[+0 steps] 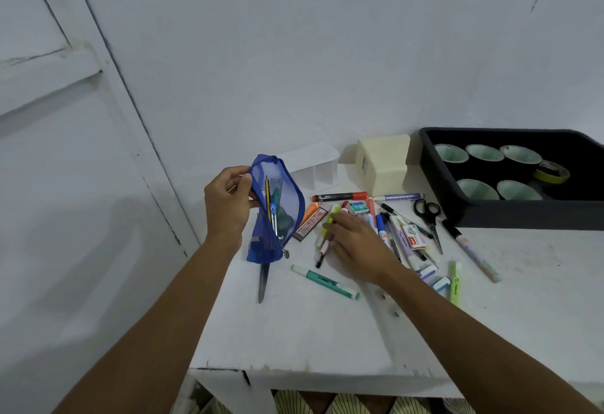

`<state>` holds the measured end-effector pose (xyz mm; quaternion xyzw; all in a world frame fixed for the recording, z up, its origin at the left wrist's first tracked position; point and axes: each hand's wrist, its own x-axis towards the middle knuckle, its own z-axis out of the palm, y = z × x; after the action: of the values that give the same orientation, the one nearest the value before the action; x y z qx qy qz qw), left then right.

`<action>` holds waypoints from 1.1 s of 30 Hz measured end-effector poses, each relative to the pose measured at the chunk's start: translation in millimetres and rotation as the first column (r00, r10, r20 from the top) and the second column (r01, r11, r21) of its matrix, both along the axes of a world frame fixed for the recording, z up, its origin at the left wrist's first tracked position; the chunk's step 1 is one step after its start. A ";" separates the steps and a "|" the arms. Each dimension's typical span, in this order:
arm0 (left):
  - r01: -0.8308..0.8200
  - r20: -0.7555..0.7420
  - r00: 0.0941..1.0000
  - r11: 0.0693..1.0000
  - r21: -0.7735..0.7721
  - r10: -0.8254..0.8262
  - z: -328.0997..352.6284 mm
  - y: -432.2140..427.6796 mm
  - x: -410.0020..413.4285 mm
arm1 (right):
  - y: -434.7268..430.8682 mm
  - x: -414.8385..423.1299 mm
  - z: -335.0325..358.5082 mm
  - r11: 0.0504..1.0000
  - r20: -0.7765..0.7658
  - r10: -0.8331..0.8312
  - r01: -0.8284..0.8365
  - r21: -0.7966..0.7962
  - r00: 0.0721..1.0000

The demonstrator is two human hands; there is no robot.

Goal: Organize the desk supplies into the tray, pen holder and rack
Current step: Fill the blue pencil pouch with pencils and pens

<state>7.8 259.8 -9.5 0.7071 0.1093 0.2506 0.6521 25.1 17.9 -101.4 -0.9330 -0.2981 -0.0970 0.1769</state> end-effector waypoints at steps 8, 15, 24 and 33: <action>0.052 -0.005 0.999 0.999 -0.015 -0.052 5.2 -19.4 2.3 | -10.1 -8.1 9.6 0.971 -0.008 -0.149 0.148 0.188 0.989; 0.044 0.016 0.999 0.999 -0.030 -0.044 11.2 -21.3 -1.9 | 25.9 20.5 30.3 0.999 -0.016 -0.045 0.045 -0.016 0.999; -0.011 0.029 0.999 0.999 -0.032 0.012 15.9 5.8 -12.8 | 63.5 59.8 46.1 0.870 -0.141 0.095 -0.151 -0.470 0.985; -0.028 0.028 0.999 1.000 0.001 0.028 16.2 11.7 -11.2 | 21.9 52.8 89.9 0.809 -0.145 -0.175 0.226 0.542 0.974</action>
<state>-3.4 271.5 6.6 0.7025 0.1099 0.2696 0.6494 78.0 39.8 -11.5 -0.8708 -0.1487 -0.1561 0.4418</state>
